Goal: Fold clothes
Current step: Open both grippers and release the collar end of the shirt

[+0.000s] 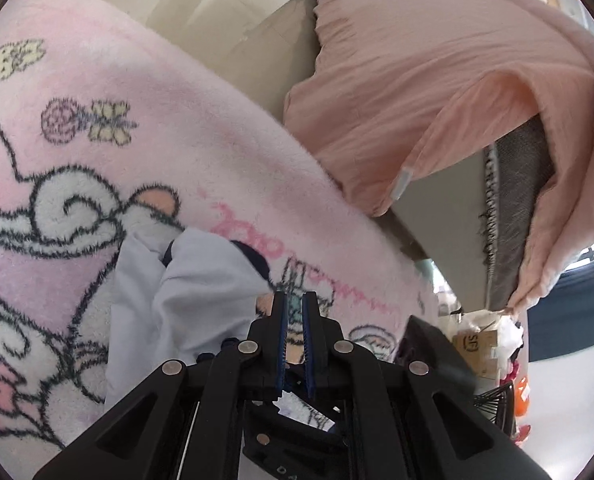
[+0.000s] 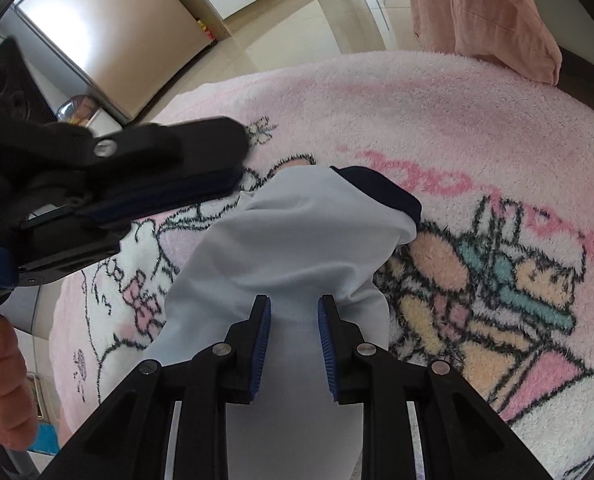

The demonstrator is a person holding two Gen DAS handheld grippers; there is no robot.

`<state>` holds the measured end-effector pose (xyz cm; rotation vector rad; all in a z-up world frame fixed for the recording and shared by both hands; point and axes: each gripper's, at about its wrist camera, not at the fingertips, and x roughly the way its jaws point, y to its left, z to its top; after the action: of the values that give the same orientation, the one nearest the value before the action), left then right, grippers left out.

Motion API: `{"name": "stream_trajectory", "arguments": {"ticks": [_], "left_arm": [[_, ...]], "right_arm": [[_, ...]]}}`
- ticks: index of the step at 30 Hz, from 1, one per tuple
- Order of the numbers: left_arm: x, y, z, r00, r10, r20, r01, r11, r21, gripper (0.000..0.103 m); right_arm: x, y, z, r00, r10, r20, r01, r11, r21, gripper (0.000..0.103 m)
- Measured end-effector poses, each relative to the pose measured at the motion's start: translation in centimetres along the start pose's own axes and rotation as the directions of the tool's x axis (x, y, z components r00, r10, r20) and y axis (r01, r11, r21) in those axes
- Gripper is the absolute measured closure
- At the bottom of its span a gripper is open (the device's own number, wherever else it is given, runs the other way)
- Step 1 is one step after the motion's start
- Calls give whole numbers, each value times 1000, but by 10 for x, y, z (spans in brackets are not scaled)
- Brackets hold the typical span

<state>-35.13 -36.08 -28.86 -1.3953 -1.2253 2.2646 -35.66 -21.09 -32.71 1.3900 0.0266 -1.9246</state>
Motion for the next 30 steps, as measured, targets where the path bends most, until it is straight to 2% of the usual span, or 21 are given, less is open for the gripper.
{"name": "stream_trajectory", "arguments": {"ticks": [3,8,13,19,22,24,26,28,30], "left_arm": [[11,14,-3,1000,13,-8,-13,999,-51,97],[29,40,0,996,82,-17,-83,992,-96,97],[35,57,-1,998,67,7,-65,989,-136,97],[41,52,10,994,107,4,-106,990,-89,97],[42,53,15,994,112,6,-111,989,-98,97],[41,54,16,995,100,15,-98,988,-121,97],[38,56,16,996,81,28,-76,985,-154,97],[31,57,16,998,29,47,-20,983,-185,97],[24,54,16,998,15,62,-3,983,-181,97]], "right_arm": [[2,-2,0,1000,7,-5,-7,1000,15,79],[6,1,0,1000,-10,-9,10,1000,12,78],[5,4,-4,1000,-23,-1,23,1000,-3,77],[1,10,-12,999,-39,-6,38,996,-77,73],[-2,12,-15,999,-50,-19,48,995,-91,71],[-5,11,-18,998,-53,-24,51,995,-87,69],[-8,12,-21,997,-73,-22,71,993,-96,61],[-12,13,-23,996,-88,-18,86,992,-97,55],[-19,10,-24,997,-71,-6,71,996,-63,48]]}}
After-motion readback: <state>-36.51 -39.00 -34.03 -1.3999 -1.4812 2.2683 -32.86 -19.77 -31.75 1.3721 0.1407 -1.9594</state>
